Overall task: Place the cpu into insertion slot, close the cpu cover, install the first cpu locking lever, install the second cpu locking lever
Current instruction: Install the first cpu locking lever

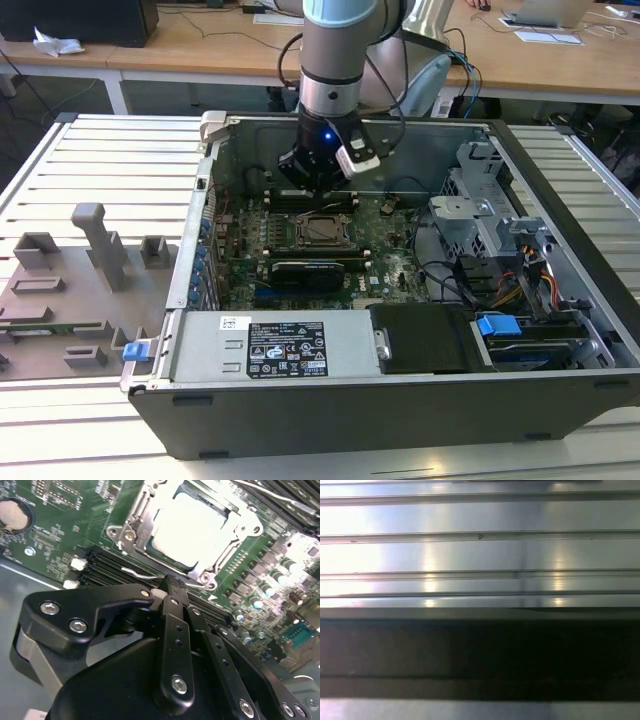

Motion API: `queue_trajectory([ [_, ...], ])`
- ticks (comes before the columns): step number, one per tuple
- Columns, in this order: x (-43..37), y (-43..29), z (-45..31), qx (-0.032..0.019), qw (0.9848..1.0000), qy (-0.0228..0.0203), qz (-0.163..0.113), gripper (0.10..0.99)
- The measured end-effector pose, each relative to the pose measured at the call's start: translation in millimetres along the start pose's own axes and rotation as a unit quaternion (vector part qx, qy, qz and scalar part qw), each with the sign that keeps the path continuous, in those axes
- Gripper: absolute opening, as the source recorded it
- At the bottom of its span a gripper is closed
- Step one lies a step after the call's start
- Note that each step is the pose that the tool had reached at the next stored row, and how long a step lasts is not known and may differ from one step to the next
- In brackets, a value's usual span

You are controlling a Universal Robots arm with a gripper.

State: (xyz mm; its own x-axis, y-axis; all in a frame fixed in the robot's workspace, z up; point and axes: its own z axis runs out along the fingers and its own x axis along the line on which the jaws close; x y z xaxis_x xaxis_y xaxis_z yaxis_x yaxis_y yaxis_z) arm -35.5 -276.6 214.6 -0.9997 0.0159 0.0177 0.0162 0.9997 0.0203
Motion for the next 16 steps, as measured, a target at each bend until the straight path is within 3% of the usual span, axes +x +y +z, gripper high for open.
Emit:
queue_trajectory([
  [11,-15.6,-0.1,9.5,0.0001,1.0000,0.0002,0.000,0.106],
  [16,-16.7,-2.2,11.8,-0.0002,1.0000,0.0001,0.000,0.106],
])
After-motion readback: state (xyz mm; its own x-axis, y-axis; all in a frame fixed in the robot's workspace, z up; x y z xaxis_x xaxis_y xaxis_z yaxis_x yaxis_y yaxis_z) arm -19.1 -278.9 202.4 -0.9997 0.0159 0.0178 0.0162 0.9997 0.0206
